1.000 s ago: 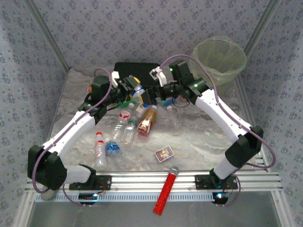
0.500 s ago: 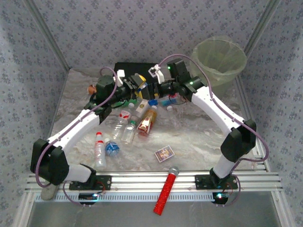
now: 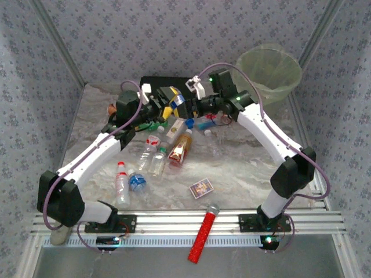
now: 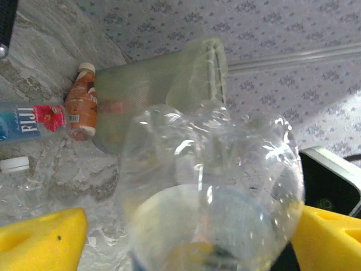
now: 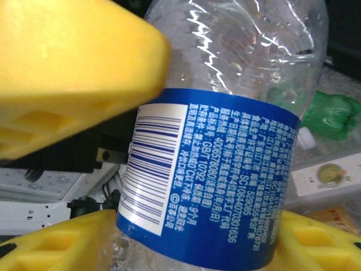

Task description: Put the plastic bottles in the bin

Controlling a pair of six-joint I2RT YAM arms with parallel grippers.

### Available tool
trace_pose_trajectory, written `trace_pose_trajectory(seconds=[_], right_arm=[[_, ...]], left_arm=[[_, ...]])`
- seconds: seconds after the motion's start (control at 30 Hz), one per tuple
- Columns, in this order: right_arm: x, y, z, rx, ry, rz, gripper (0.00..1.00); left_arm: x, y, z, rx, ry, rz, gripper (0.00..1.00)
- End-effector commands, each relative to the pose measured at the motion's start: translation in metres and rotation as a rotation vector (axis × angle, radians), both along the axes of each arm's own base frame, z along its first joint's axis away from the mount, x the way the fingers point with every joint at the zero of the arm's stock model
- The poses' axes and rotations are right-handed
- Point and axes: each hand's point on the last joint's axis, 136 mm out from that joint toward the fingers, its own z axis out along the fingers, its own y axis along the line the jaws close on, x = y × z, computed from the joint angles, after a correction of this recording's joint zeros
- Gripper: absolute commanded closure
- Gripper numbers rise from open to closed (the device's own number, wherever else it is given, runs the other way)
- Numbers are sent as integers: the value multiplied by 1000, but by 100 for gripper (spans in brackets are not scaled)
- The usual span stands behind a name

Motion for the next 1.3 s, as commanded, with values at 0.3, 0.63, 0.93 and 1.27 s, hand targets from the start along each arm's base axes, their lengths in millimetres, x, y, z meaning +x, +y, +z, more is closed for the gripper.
trace_pose_trajectory(seconds=[0.3, 0.63, 0.93, 1.27], right_arm=[[11, -106, 45, -294, -181, -258, 65], [87, -227, 95, -515, -327, -656, 70], [175, -315, 72, -598, -295, -904, 70], [207, -352, -3, -639, -140, -871, 70]], left_arm=[[2, 79, -30, 388, 2, 141, 0], [-45, 145, -99, 890, 169, 142, 0], [-105, 186, -144, 1048, 340, 153, 1], [-154, 207, -176, 1088, 486, 168, 4]])
